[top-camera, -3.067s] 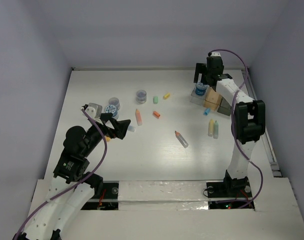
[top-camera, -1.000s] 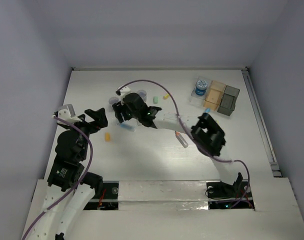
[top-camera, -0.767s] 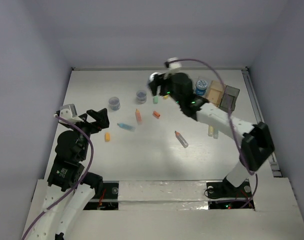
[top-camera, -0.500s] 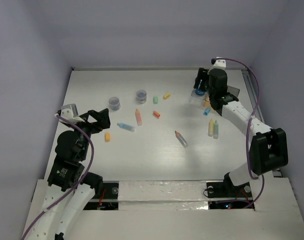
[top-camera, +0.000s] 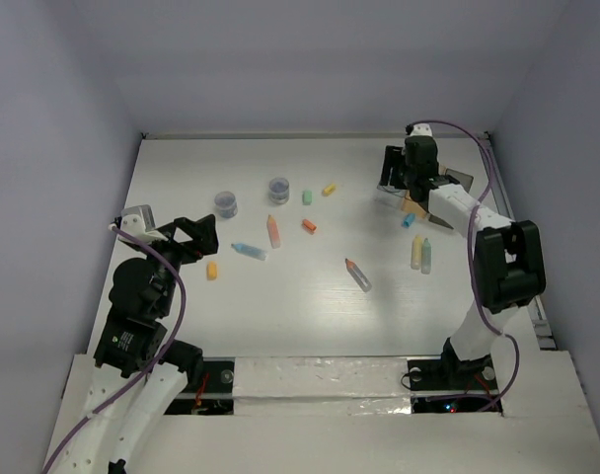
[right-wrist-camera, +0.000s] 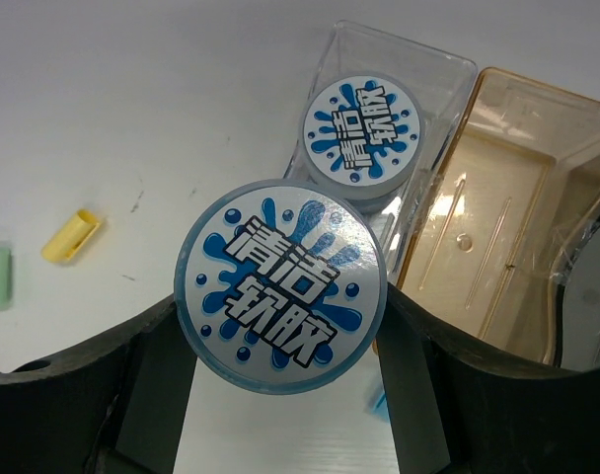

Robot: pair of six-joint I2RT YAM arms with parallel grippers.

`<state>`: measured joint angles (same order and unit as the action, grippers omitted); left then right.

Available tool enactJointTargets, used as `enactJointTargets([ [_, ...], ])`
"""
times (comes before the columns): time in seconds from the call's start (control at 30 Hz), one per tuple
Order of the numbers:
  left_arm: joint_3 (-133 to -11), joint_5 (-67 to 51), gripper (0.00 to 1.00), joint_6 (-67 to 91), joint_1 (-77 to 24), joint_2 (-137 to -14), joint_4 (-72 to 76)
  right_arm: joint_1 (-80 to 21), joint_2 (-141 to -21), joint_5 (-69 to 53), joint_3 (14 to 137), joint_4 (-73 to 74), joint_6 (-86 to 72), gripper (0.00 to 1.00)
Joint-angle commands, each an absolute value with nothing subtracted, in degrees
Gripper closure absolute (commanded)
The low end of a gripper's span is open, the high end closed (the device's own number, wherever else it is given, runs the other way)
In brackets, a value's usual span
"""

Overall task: Sort the stationery into containers
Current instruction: Place the stationery in the storage box.

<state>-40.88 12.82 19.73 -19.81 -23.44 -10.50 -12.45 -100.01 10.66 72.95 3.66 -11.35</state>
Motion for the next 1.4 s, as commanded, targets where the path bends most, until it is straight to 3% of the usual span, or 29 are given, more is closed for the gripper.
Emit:
enactJointTargets([
  [0.0, -41.0, 12.4, 0.01, 18.9, -20.0, -23.4, -7.6, -11.7, -100.5, 10.4, 78.0, 2.5, -10.5, 0.70],
  [0.63, -41.0, 12.5, 0.01, 18.9, -20.0, -23.6, -7.7, -10.6, -106.0, 11.9, 79.4, 2.0, -10.5, 0.67],
  [0.77, -41.0, 12.5, 0.01, 18.9, -20.0, -23.4, -7.8, -10.6, -105.7, 13.0, 78.8, 1.3, -10.8, 0.48],
  [0.97, -41.0, 12.5, 0.01, 18.9, -20.0, -23.4, -7.7, -10.6, -106.6, 13.4, 79.0, 0.6, -10.5, 0.45],
  [1.17, -41.0, 12.5, 0.01, 19.0, -20.0, -23.5, -7.7, -10.6, -105.7, 14.1, 78.1, 0.6, -10.5, 0.04],
  [1.37, -41.0, 12.4, 0.01, 18.9, -20.0, -23.6, -7.6, -10.6, -101.7, 11.3, 77.6, 0.6, -10.1, 0.00],
])
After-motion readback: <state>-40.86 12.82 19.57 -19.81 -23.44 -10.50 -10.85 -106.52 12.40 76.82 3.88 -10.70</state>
